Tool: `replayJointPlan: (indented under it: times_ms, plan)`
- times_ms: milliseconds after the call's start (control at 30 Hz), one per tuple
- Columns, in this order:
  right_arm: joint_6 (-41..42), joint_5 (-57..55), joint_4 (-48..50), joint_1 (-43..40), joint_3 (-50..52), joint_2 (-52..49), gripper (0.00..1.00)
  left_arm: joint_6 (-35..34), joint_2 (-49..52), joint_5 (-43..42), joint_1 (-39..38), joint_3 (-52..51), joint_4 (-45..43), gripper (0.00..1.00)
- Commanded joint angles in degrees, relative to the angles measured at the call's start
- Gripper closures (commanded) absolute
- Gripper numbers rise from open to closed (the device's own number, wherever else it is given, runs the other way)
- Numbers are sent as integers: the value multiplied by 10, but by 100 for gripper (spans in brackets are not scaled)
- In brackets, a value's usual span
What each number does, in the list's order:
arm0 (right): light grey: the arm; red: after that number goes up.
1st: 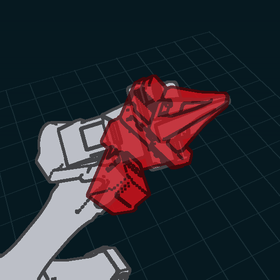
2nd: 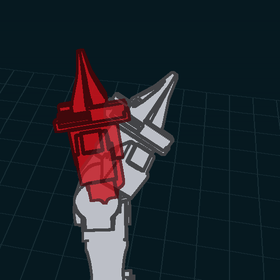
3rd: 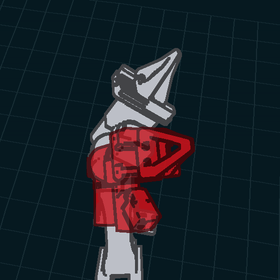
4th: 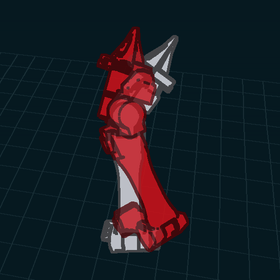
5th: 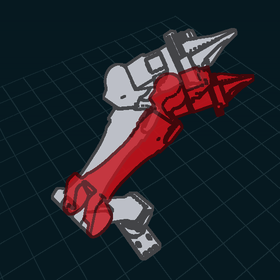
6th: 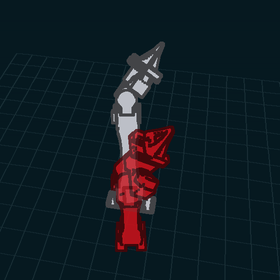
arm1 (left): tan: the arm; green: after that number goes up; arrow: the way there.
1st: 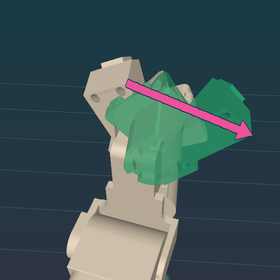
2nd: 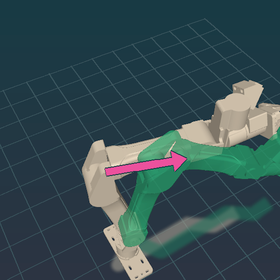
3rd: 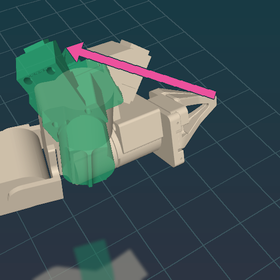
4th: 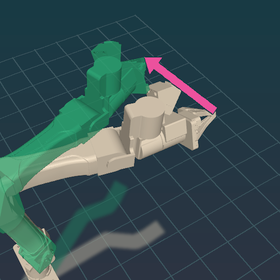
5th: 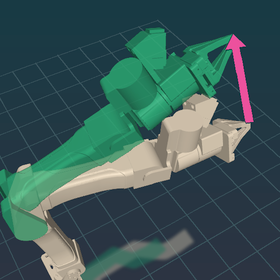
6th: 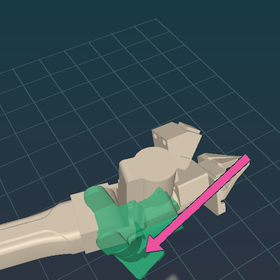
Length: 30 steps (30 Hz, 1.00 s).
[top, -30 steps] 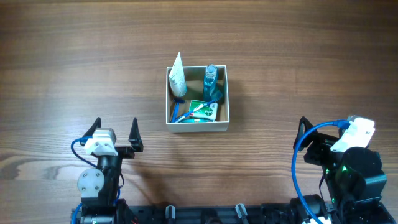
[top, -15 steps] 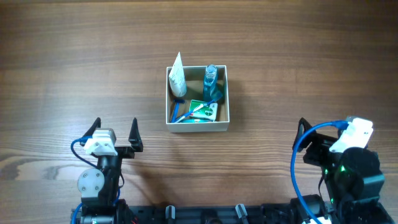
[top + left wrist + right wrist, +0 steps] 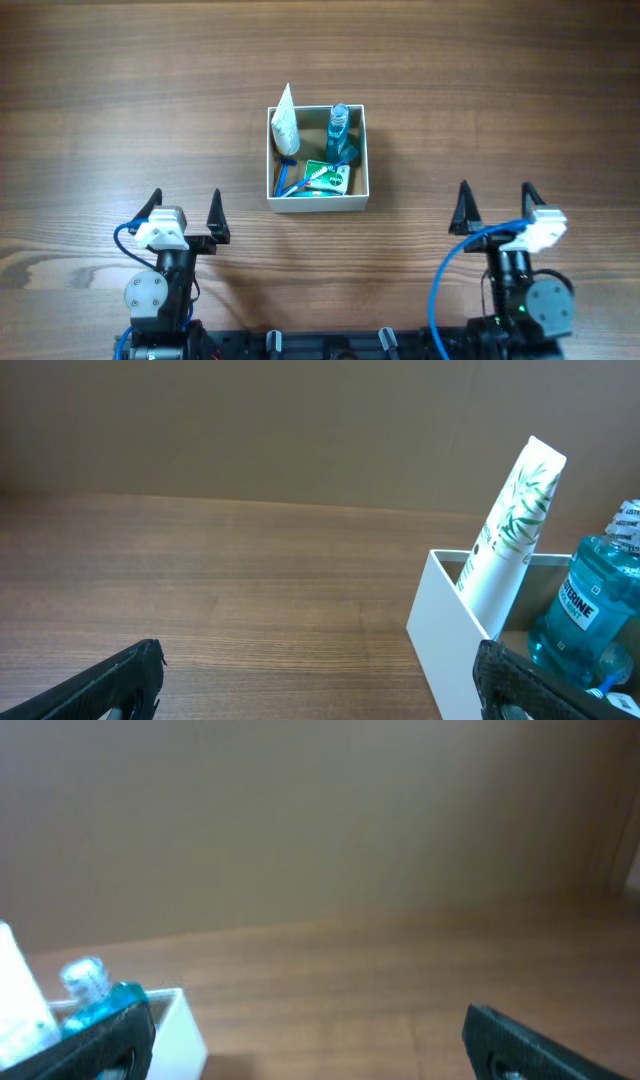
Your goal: Pack container
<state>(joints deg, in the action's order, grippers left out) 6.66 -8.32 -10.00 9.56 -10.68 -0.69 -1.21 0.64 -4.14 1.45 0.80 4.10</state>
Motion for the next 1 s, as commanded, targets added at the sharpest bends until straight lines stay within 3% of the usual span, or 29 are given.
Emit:
replayJointPlan:
  times_ms: [0,133,967]
  plan:
    - [-98,21,137,-3,98,5,0,-8,-5,10,-4,-5,1,0]
    - [-107,48,108,-35,104,5,0,-8,-5,10,-4,-5,1,0]
    - [-110,48,108,-35,104,3,0,-8,-5,10,-4,-5,1,0]
